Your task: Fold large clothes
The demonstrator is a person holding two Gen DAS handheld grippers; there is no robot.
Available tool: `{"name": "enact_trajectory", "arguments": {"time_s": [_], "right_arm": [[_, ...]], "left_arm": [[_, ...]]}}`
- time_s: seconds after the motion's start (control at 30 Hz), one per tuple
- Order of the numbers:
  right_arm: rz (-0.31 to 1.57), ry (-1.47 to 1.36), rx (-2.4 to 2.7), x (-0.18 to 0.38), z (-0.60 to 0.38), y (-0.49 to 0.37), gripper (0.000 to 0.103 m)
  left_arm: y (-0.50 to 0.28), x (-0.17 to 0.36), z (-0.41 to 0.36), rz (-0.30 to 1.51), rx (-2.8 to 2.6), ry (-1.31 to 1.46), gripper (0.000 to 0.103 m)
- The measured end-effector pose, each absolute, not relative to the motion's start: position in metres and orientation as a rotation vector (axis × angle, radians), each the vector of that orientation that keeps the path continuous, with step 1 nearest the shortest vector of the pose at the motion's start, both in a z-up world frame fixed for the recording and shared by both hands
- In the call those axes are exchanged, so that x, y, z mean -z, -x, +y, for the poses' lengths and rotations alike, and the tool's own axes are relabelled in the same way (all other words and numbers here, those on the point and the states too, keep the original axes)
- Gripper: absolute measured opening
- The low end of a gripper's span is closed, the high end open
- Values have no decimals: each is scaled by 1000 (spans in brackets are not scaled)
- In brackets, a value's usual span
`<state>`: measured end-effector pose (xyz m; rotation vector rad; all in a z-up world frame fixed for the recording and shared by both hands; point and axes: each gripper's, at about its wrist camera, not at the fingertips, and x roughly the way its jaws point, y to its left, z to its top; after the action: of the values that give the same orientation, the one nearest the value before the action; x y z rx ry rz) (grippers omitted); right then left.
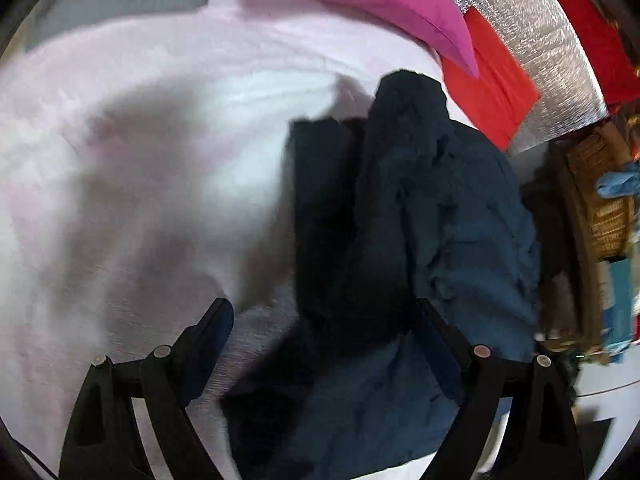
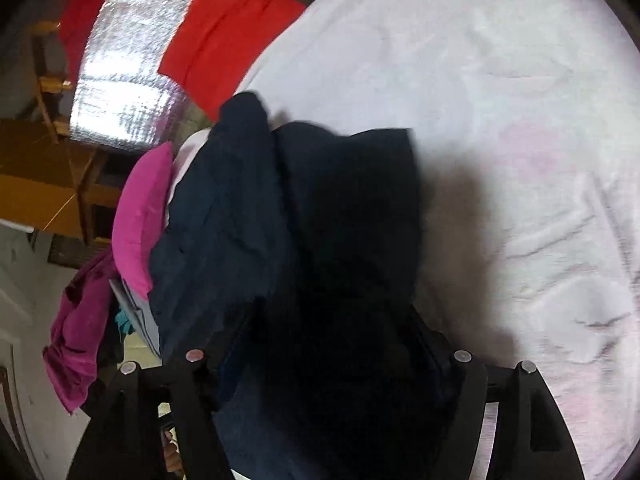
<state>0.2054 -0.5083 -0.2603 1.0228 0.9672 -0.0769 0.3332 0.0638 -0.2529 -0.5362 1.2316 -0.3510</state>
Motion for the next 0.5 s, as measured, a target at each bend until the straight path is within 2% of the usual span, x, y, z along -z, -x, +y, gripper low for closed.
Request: {"name": "enact_trajectory", "arguments": {"time_s": [0.1, 0.13, 0.17, 0.2, 0.23, 0.27, 0.33, 0.4, 0.5], "right_arm": [[963, -960, 98, 255, -497, -206, 74], [959, -948, 101, 254, -496, -208, 66], [955, -939, 99, 253, -494, -208, 63], [951, -936, 99, 252, -493, -208, 57], [947, -932, 102, 249, -489, -210, 51], [937, -929, 104, 246, -488, -209, 49], [910, -920, 105, 240, -488, -207, 41], [877, -895, 109, 230, -486, -207, 39], [844, -869, 127, 225, -487, -206, 38]], "left_arm": [[-335, 262, 60, 1255, 394, 620, 90], [-335, 263, 57, 1248, 407, 631, 88], [-335, 263, 54, 1239, 423, 644, 74], [-335, 263, 52, 1237, 434, 659, 66], [-336, 262, 49, 1226, 428, 673, 65], [-336, 260, 47, 1210, 421, 669, 59], [-341, 257, 41, 1187, 405, 664, 54], [-346, 251, 38, 1154, 400, 657, 47], [-348, 245, 30, 1116, 393, 618, 46]]}}
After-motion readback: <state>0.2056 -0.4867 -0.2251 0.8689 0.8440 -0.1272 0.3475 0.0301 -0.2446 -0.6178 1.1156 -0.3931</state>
